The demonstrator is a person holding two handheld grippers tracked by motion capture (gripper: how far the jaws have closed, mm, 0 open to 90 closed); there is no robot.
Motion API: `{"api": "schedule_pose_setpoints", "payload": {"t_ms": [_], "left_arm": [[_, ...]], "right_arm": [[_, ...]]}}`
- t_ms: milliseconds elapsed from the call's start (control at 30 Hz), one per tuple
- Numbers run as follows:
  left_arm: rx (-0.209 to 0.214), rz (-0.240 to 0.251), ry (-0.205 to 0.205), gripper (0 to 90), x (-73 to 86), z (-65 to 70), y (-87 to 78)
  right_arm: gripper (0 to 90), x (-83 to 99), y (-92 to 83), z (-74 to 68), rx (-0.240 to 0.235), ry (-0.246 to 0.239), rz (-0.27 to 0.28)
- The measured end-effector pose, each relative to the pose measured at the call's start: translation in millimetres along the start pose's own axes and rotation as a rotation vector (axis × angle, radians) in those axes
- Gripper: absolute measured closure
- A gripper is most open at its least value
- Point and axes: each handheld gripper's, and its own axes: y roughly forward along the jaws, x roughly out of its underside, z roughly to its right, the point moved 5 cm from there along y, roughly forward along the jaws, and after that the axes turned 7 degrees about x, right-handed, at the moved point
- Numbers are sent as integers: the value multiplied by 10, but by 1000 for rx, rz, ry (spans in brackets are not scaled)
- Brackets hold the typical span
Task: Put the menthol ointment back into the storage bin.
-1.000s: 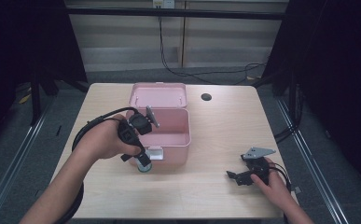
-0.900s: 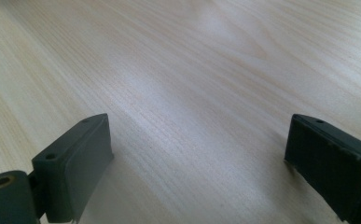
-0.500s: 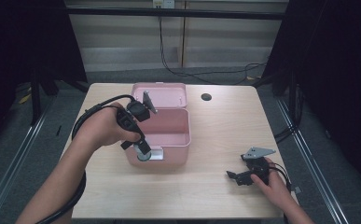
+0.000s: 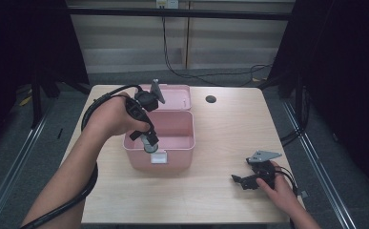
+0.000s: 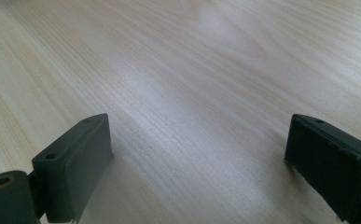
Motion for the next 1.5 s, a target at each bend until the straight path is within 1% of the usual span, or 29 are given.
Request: {"api": "schedule_pose_setpoints", "payload": {"t_ms": [133,200,267,333,367,400,467,500,533,567,600,700,800,833,867,900,933,967,1000,1100,1133,1167,1200,1267,1333,1467,1500], "left_arm": [[-4,-3,-10,504,-42,-26,-2],[-1,-1,-26,504,-71,-56,3],[-1,-2,-29,504,-81,-71,8],[-11,-6,-45,504,-103,-112,38],[-10,-11,-39,504,-110,-129,45],[-7,-5,-47,504,-119,-140,57],[-7,-5,-48,504,-127,-155,69],[-15,-9,-53,504,-139,-185,91],[-15,-9,-53,504,-139,-185,91],[-25,-6,-68,504,-148,-205,116],[-22,-7,-65,504,-154,-225,120],[-25,0,-91,504,-163,-269,140],[-24,-3,-96,504,-166,-304,152],[-26,1,-110,504,-168,-335,166],[-26,1,-110,504,-168,-335,166],[-25,0,-119,504,-172,-366,182],[-25,0,-119,504,-172,-366,182],[-26,2,-129,504,-174,-378,195],[-29,3,-133,504,-182,-411,208],[-26,4,-143,504,-189,-441,227],[-33,4,-153,504,-198,-471,244],[-33,4,-153,504,-198,-471,244],[-31,8,-161,504,-209,-502,260],[-29,6,-171,504,-219,-526,279],[-34,3,-172,504,-222,-543,288],[-32,-12,-183,504,-235,-595,338],[-33,-10,-195,504,-240,-601,354]], "right_arm": [[67,0,0,0,0,1,0],[68,0,0,0,0,0,0],[68,0,0,0,0,0,0],[68,0,0,0,0,0,0],[68,0,0,0,0,0,0],[68,0,0,0,0,0,0],[68,0,0,0,0,0,0],[68,0,-1,0,1,1,-1],[68,0,-1,0,1,1,-1],[68,0,0,0,0,1,0],[68,0,0,0,0,0,0],[67,0,0,0,0,0,0],[67,0,0,0,0,0,0],[67,0,0,0,0,0,0],[67,0,0,0,0,0,0],[68,0,0,0,0,0,0],[68,0,0,0,0,0,0],[68,0,0,0,0,0,0],[68,0,0,0,0,1,0],[68,0,0,0,0,0,0],[68,0,0,0,0,0,0],[68,0,0,0,0,0,0],[68,0,0,0,0,0,0],[68,0,0,0,0,0,0],[68,0,0,0,0,0,0],[68,0,0,0,0,0,0],[67,0,0,0,0,0,0]]}}
